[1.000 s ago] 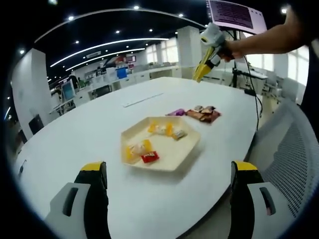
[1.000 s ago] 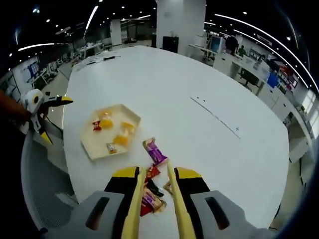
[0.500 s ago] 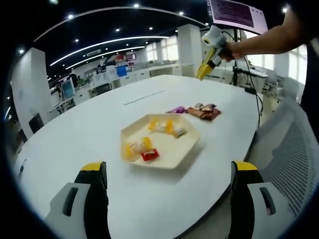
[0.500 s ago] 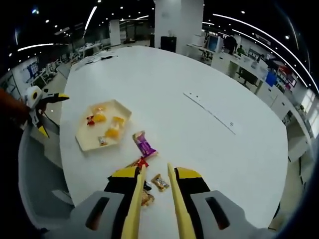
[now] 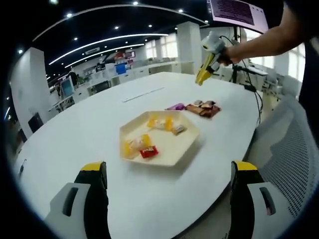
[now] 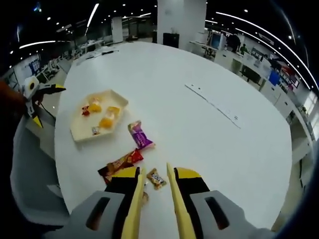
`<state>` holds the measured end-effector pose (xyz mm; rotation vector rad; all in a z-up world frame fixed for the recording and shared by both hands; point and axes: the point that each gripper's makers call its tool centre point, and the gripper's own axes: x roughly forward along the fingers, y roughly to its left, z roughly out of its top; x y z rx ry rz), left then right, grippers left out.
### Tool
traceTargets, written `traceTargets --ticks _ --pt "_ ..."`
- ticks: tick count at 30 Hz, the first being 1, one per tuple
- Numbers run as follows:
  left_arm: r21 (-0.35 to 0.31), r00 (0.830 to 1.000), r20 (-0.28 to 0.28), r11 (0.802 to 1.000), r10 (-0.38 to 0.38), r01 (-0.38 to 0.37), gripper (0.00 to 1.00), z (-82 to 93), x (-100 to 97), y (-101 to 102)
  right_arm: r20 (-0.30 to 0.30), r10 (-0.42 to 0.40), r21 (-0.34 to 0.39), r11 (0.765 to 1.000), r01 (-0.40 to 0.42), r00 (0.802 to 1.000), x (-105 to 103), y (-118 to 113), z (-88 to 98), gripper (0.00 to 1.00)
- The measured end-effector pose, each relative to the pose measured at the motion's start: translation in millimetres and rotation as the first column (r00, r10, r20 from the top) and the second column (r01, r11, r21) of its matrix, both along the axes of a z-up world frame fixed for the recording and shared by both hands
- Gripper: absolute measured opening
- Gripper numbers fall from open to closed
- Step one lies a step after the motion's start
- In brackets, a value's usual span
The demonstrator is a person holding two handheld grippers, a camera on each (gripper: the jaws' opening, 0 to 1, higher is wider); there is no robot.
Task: Place the target food into the container with the food tongs after gripping and lifting it, then release it inside without dropping or visibly crushing the food.
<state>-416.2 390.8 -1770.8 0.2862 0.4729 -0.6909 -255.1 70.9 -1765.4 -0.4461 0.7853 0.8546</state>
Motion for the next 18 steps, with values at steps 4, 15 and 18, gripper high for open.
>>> traceTargets --ticks 4,15,18 --pt "0.003 1.0 -0.005 1.0 0.001 -0.001 1.0 -1.2 -0.1 0 -0.012 0.013 -0.005 1.0 -0.014 1.0 0 0 -15.7 0.26" --pt "0.017 1.0 -0.018 1.0 0.0 0.0 1.0 -5.3 0.0 0 -0.041 0.084 -0.02 0.996 -0.084 0.996 0 1 -44.2 0.26" --pt "0.019 1.0 -0.023 1.0 0.001 0.0 1.0 -6.2 0.0 0 -0.045 0.11 -0.044 0.993 -0.112 0.993 0 1 -51.9 0.25"
